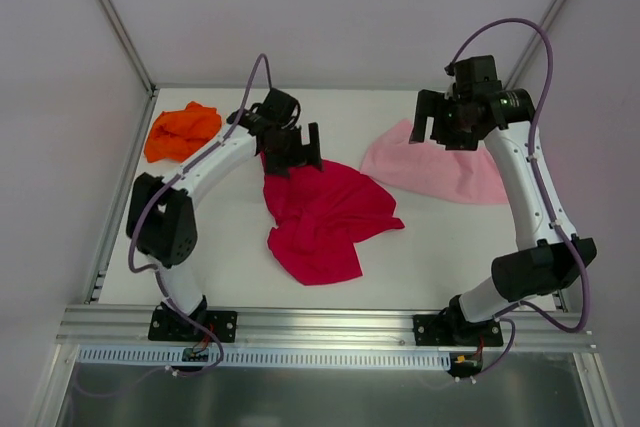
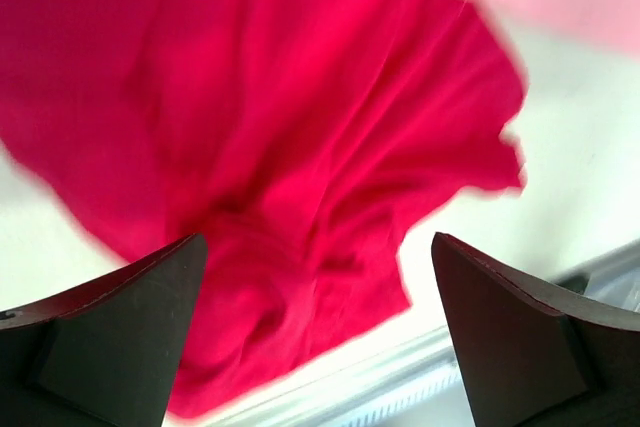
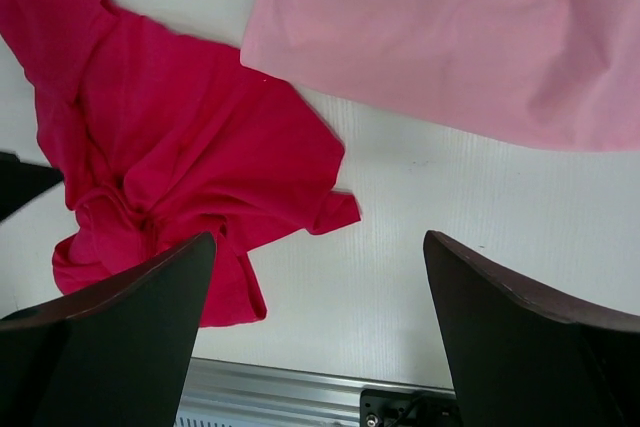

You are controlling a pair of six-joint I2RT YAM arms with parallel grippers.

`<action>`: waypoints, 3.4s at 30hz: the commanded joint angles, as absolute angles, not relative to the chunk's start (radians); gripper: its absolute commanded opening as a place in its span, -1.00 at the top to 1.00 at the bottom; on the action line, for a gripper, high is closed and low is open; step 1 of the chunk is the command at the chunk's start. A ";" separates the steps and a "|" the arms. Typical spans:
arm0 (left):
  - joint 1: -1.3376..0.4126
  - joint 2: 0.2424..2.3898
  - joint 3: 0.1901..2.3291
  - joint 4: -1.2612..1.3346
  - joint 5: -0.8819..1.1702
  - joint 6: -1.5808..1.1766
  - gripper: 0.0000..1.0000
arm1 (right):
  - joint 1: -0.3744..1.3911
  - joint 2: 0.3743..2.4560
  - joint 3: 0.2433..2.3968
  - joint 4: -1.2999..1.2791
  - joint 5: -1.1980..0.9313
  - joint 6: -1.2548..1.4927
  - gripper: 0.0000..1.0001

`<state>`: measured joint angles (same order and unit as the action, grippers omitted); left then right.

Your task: Fold and stack the t-shirts

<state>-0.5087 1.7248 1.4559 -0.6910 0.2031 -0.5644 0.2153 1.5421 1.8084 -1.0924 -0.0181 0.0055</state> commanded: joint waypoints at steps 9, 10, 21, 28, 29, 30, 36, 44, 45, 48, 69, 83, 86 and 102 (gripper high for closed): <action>-0.499 2.161 1.949 -0.767 0.006 -0.448 -0.94 | 0.270 1.419 1.580 -1.066 -0.123 0.041 -0.81; -0.497 2.170 1.957 -0.775 -0.027 -0.446 -0.94 | 0.275 1.389 1.556 -1.057 -0.124 0.052 -0.82; -0.479 2.200 1.927 -0.766 -0.167 -0.423 -0.94 | 0.314 1.275 1.361 -1.045 -0.130 0.087 -0.81; -0.479 2.259 1.953 -0.765 -0.196 -0.365 -0.93 | 0.319 1.253 1.387 -1.065 -0.121 0.083 -0.81; -0.479 2.261 1.947 -0.756 -0.192 -0.362 -0.93 | 0.319 1.250 1.387 -1.068 -0.117 0.078 -0.81; -0.479 2.260 1.941 -0.752 -0.187 -0.359 -0.93 | 0.319 1.246 1.387 -1.077 -0.114 0.077 -0.82; -0.480 2.267 1.934 -0.736 -0.129 -0.339 -0.93 | 0.319 1.236 1.387 -1.077 -0.120 0.072 -0.81; -0.480 2.275 1.922 -0.758 -0.124 -0.353 -0.85 | 0.322 1.236 1.391 -1.074 -0.126 0.071 -0.82; -0.480 2.278 1.921 -0.762 -0.121 -0.351 -0.78 | 0.321 1.236 1.391 -1.074 -0.126 0.071 -0.81; -0.479 2.278 1.916 -0.779 -0.139 -0.351 -0.62 | 0.322 1.232 1.391 -1.074 -0.126 0.071 -0.82; -0.479 2.203 1.821 -0.790 -0.227 -0.373 0.77 | 0.328 1.236 1.390 -1.045 -0.126 0.075 -0.82; -0.480 2.158 1.804 -0.778 -0.258 -0.387 -0.61 | 0.359 1.259 1.295 -1.005 -0.146 0.072 -0.82; -0.479 2.158 1.804 -0.738 -0.244 -0.387 -0.60 | 0.364 1.258 1.295 -1.002 -0.150 0.068 -0.82; -0.488 2.140 1.824 -0.583 -0.187 -0.379 -0.59 | 0.387 1.258 1.264 -0.992 -0.158 0.051 -0.82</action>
<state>-0.4835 2.2135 1.8107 -0.6476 -0.2111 -0.3775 0.3782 1.2610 1.2560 -1.0023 -0.1406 0.0662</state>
